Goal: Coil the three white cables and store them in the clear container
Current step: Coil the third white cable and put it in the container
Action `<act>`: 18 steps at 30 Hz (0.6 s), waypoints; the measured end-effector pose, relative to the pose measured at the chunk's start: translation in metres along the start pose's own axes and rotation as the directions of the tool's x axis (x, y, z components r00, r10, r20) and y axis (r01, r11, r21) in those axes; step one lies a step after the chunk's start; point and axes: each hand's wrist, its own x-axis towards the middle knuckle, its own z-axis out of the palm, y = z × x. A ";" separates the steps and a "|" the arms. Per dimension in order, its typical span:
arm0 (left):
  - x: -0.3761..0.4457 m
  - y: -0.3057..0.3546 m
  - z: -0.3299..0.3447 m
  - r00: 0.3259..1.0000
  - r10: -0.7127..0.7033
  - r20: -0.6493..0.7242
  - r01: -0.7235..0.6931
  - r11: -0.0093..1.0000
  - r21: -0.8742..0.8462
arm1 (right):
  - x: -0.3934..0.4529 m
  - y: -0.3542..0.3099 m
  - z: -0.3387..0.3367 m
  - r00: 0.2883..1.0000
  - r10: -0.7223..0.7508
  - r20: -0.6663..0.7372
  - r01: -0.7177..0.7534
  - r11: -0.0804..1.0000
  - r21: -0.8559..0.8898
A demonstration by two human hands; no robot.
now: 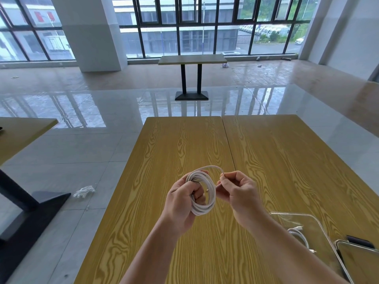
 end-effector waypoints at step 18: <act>0.003 -0.008 -0.008 0.999 0.036 0.038 -0.043 0.978 0.202 | -0.012 0.006 0.007 0.988 0.150 0.036 -0.154 0.974 0.167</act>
